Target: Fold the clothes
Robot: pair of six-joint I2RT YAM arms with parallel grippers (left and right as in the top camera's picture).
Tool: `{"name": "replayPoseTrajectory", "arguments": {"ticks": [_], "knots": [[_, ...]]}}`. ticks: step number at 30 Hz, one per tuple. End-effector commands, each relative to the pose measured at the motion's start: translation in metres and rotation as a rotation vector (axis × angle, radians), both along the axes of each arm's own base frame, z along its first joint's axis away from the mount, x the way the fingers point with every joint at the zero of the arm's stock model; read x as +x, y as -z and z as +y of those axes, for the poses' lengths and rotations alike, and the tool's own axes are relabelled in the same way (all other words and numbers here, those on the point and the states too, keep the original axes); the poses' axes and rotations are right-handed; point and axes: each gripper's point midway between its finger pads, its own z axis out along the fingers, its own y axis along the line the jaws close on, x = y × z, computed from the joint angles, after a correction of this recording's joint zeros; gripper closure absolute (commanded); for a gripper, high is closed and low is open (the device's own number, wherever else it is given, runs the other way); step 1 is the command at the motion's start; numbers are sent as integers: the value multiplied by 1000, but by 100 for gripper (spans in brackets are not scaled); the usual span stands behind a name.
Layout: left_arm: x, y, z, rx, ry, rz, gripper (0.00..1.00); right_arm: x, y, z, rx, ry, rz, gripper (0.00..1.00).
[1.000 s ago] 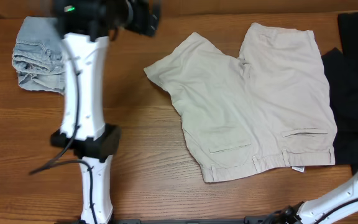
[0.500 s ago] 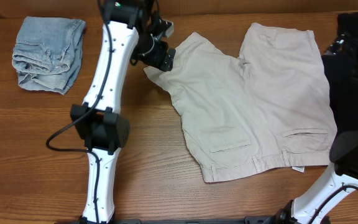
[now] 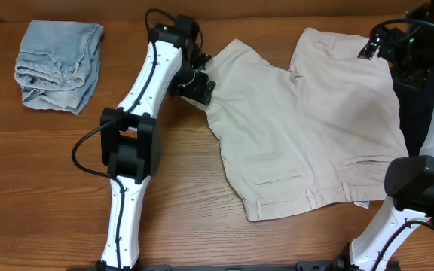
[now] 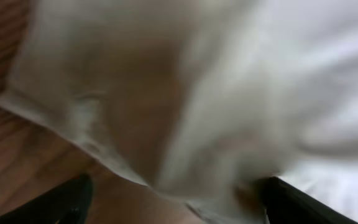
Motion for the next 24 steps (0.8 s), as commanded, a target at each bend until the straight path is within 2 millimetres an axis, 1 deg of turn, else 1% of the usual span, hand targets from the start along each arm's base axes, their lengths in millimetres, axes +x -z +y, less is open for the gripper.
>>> {"name": "replayPoseTrajectory", "arguments": {"ticks": [1, 3, 5, 6, 10, 14, 16, 17, 18, 20, 24], "knots": [[9, 16, 33, 37, -246, 23, 12, 0, -19, 7, -9, -12, -60, 0], [15, 22, 40, 28, -330, 20, 14, 2, -14, 8, -6, -16, -51, 0], [18, 29, 41, 20, -366, 13, 16, 2, -6, 8, -3, -17, -38, 0], [19, 34, 41, 18, -371, 9, 17, 2, -1, 8, 0, -17, -26, 0], [21, 44, 41, 15, -371, -2, 19, -1, 16, 9, 10, -17, 17, 0], [25, 47, 41, 15, -372, -21, 23, -3, 31, 9, 18, -17, 50, 0], [30, 46, 42, 16, -373, -41, 27, -4, 36, 10, 21, -16, 62, 0], [33, 46, 44, 25, -376, -56, 34, -5, 37, 10, 22, -17, 67, 0], [35, 46, 47, 40, -393, -69, 41, -5, 38, 10, 23, -17, 70, 0], [39, 47, 61, 93, -464, -87, 51, -5, 39, 12, 24, -20, 73, 0], [32, 48, 95, 153, -547, -54, 57, -4, 39, 21, 27, -41, 70, 0]]}}
